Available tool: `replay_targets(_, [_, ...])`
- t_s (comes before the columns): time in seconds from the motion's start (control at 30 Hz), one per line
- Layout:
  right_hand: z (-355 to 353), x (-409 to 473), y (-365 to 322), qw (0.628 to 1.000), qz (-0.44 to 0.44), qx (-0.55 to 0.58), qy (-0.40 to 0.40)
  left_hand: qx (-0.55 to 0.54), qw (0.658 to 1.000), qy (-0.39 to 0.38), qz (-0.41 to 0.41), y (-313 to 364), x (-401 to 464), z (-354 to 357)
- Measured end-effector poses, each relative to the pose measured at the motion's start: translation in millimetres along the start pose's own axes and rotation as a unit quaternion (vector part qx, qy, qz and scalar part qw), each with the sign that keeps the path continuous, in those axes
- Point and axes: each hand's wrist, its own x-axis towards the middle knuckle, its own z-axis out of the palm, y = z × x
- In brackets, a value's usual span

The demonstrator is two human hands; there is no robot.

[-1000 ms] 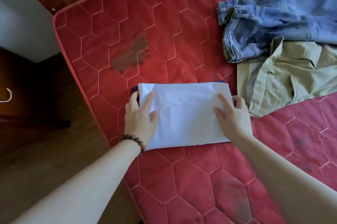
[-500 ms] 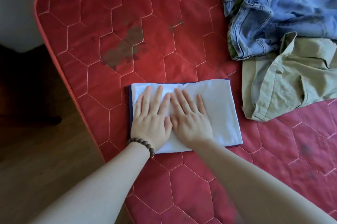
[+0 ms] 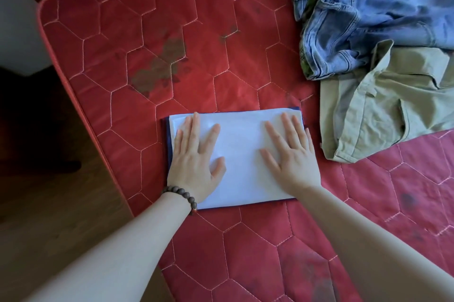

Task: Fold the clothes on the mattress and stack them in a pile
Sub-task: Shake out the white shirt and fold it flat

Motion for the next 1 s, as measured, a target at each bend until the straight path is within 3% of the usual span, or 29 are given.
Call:
replay_targets(0.17, [-2,-15,-6,0.991,0.125,0.044,0.009,0.027,0.994,0.021,-0.099,-1,-13,0])
replay_targets(0.3, [-5,-20,-11,0.984,0.161,0.083,0.001,-0.001,0.993,0.024,-0.119,1,-16,-3])
replay_targets(0.7, [11,-12,-64,0.987,0.106,0.124,0.000,-0.004,0.982,0.069,-0.176,-40,-47,-11])
replay_targets(1.0, [19,-8,-65,0.992,0.102,0.047,-0.052,0.037,0.978,-0.002,-0.205,-46,-49,-5])
